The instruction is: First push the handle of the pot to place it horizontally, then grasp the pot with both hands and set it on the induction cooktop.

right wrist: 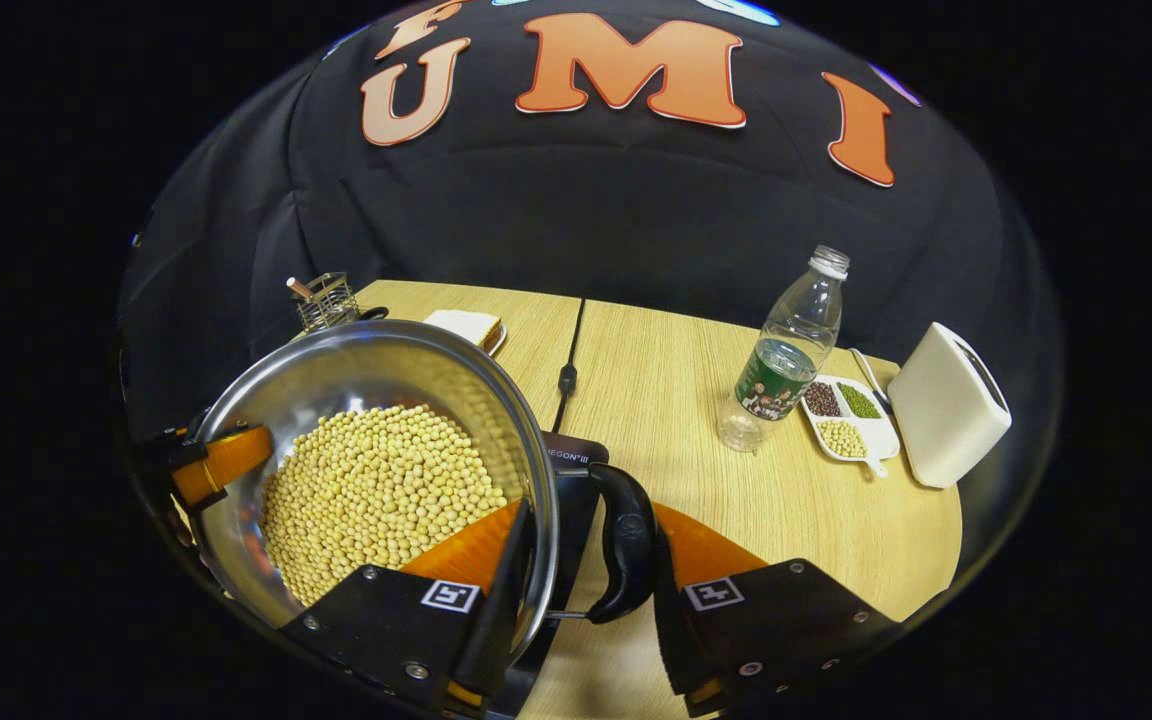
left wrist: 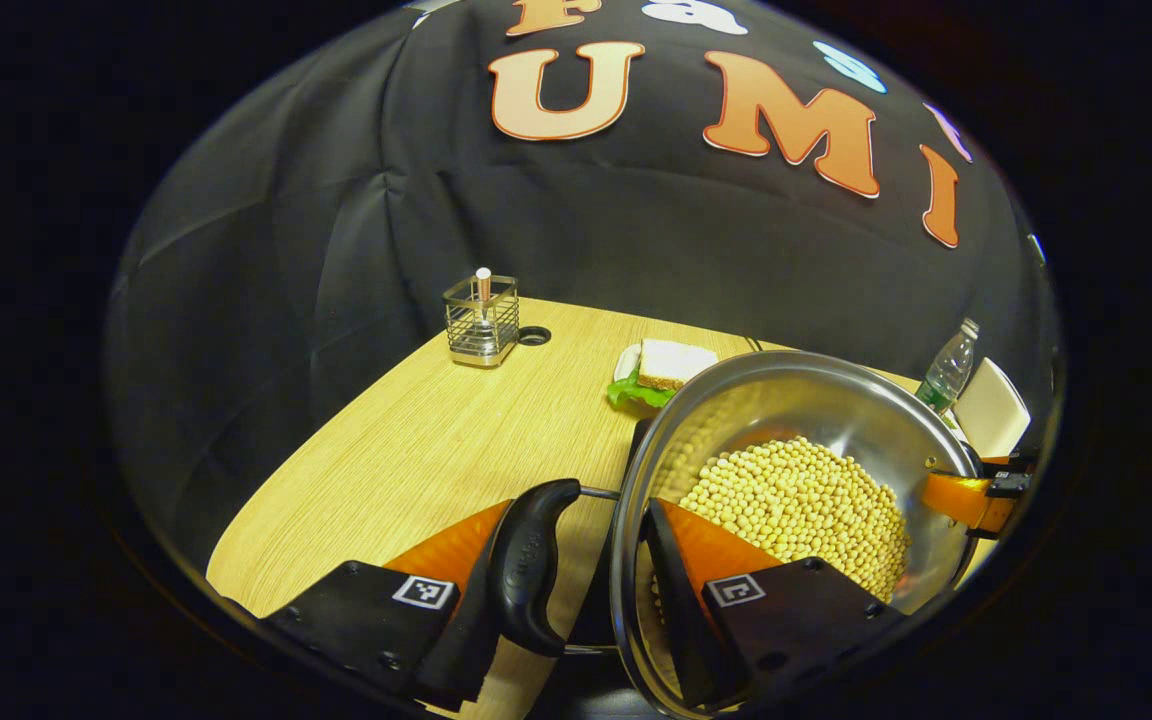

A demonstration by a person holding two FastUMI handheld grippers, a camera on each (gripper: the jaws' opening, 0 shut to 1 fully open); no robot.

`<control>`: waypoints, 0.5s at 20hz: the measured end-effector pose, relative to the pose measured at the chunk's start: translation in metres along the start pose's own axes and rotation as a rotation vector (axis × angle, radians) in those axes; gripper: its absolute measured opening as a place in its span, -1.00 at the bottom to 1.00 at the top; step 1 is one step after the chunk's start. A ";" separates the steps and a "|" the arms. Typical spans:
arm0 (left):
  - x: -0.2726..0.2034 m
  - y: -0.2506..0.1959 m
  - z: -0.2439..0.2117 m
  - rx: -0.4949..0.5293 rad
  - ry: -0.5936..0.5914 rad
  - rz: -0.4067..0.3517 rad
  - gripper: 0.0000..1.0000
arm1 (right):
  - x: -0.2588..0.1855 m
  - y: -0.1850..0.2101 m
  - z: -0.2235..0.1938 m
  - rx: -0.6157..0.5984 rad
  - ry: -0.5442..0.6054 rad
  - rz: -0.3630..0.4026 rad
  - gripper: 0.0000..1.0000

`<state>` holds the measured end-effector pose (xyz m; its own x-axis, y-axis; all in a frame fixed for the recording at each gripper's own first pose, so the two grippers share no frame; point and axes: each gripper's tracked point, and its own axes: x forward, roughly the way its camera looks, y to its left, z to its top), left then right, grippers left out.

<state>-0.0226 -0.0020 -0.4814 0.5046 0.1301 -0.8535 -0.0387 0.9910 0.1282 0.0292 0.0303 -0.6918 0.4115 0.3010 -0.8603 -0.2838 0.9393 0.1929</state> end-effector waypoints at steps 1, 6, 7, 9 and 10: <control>0.000 0.000 -0.001 -0.001 0.001 0.001 0.49 | 0.000 -0.001 0.000 0.004 0.001 0.001 0.20; 0.004 0.000 -0.001 0.004 0.002 0.013 0.60 | 0.004 0.000 -0.002 0.003 0.008 -0.004 0.25; 0.006 0.000 0.001 0.006 0.009 0.025 0.63 | 0.007 0.000 -0.005 -0.001 0.019 -0.004 0.28; 0.011 -0.003 0.009 0.015 -0.009 0.024 0.69 | 0.006 -0.002 -0.004 0.005 0.013 -0.013 0.35; 0.011 -0.004 0.007 0.022 -0.011 0.019 0.71 | 0.005 -0.003 -0.006 -0.003 0.020 -0.019 0.27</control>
<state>-0.0107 -0.0052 -0.4876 0.5132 0.1480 -0.8454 -0.0289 0.9875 0.1552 0.0268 0.0279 -0.6996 0.3992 0.2800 -0.8731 -0.2789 0.9442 0.1752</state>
